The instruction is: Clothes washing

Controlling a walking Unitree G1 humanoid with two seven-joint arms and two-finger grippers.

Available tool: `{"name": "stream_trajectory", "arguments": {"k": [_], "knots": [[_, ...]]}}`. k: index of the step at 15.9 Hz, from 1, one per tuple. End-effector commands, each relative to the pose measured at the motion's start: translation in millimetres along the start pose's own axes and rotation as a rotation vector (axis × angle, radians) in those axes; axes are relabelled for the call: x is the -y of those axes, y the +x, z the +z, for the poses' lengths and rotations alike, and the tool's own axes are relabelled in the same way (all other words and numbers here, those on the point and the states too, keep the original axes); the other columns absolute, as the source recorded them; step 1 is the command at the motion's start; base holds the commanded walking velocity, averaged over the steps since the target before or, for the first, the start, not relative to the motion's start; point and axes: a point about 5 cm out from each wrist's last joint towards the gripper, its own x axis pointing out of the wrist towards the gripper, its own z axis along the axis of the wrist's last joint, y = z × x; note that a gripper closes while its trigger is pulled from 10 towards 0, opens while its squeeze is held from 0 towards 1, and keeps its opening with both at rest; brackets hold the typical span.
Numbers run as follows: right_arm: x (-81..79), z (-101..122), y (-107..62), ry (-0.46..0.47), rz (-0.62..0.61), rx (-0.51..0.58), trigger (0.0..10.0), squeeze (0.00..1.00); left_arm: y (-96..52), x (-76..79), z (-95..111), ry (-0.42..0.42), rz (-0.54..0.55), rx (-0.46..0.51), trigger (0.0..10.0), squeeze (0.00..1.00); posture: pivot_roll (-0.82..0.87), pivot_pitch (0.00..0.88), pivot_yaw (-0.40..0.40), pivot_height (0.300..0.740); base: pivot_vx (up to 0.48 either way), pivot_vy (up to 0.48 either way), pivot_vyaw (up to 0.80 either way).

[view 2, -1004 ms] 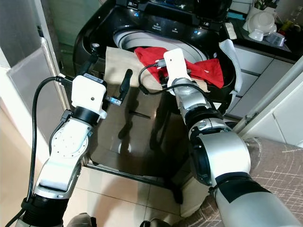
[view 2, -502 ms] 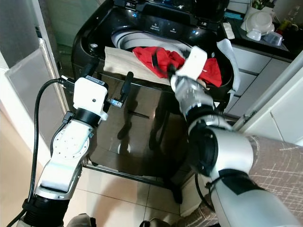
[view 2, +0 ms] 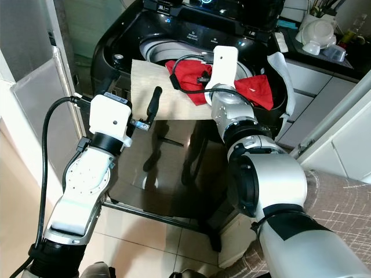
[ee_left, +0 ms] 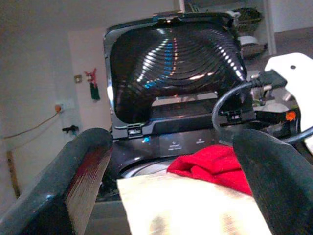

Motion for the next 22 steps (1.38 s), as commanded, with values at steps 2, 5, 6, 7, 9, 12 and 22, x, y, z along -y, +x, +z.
{"name": "stream_trajectory", "arguments": {"k": [2,5,6,7,9,12,22], "knots": [[10.1,23.0,-0.5,0.072,-0.02,0.041,10.0,0.0,-5.6,-1.0,-1.0,-0.042,-0.024,-0.016,10.0,0.0,0.15,0.0,-0.194,0.731,0.0,0.0,0.0],[11.2,20.4,-0.7,-0.011,-0.015,0.079,10.0,0.0,-12.6,-8.2,-0.8,-0.157,-0.169,-0.046,10.0,0.0,0.15,0.0,-0.173,0.731,0.0,0.157,0.0],[10.1,18.4,-0.6,-0.01,-0.007,0.079,10.0,0.0,-12.1,-9.9,-0.9,-0.135,-0.172,-0.048,10.0,0.0,0.15,0.0,-0.173,0.731,0.0,0.472,0.0],[5.7,13.3,-0.6,-0.038,0.018,0.086,10.0,0.0,-10.3,-10.4,-1.0,-0.14,-0.169,-0.053,10.0,0.0,0.15,0.0,-0.164,0.731,0.0,0.472,-0.8],[1.2,6.3,-0.8,-0.074,0.045,0.095,10.0,0.0,-8.9,-7.5,-4.8,-0.088,-0.168,-0.077,10.0,0.0,0.14,0.0,-0.158,0.731,0.0,0.478,-0.78],[-0.3,-3.2,-1.2,-0.159,0.047,0.092,10.0,0.0,-6.6,-8.2,-8.8,-0.036,-0.126,-0.104,10.0,0.0,0.13,0.002,-0.143,0.731,0.0,0.0,-0.78],[4.5,-18.8,-3.6,-0.188,0.067,0.124,10.0,0.0,-1.7,-0.6,-3.6,-0.043,-0.127,-0.064,10.0,0.0,0.09,0.01,-0.072,0.731,0.0,0.0,-0.08]]}}
